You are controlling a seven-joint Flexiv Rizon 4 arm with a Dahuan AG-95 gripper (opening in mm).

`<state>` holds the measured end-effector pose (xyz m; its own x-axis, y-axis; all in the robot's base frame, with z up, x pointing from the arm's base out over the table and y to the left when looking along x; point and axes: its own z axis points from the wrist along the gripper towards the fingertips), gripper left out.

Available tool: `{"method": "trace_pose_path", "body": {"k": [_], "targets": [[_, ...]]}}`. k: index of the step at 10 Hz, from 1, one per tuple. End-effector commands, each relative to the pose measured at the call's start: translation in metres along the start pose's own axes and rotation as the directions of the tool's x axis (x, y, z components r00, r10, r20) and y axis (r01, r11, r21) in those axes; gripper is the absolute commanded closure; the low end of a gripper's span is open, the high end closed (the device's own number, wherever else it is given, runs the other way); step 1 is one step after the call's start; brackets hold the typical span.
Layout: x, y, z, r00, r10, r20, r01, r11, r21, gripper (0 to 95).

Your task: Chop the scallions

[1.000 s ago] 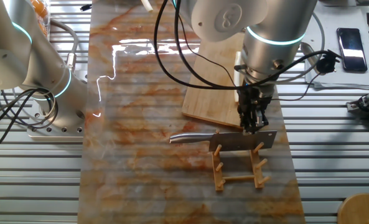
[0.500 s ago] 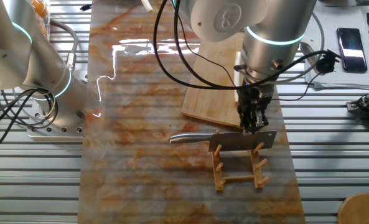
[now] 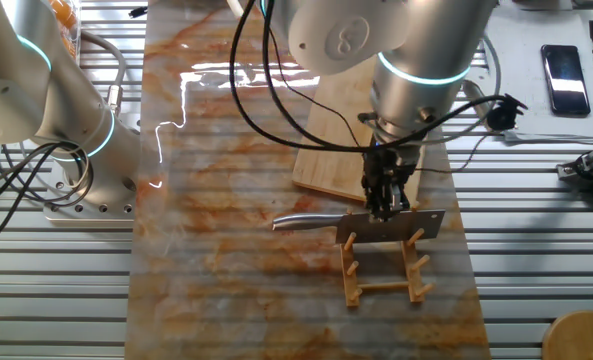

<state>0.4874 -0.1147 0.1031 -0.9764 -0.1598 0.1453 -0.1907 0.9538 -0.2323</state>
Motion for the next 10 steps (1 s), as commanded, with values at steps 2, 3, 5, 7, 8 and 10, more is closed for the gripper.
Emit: {"method": "trace_pose_path", "body": {"k": [2,3,5,7,8,10], "targets": [[0.001,-0.002,-0.002,1.0,-0.012,0.004,0.012,1.0,-0.002,76.0],[0.002,-0.002,-0.002,1.0,-0.013,0.003,0.013,1.0,-0.001,76.0],[0.008,-0.001,0.0,1.0,-0.003,0.008,0.003,1.0,0.004,76.0],[0.009,0.0,0.004,1.0,0.022,0.013,-0.022,1.0,0.008,76.0],[0.006,0.0,0.005,0.999,0.035,0.016,-0.035,0.999,0.01,76.0],[0.003,0.0,0.008,0.999,0.045,0.014,-0.045,0.999,0.013,76.0]]}}
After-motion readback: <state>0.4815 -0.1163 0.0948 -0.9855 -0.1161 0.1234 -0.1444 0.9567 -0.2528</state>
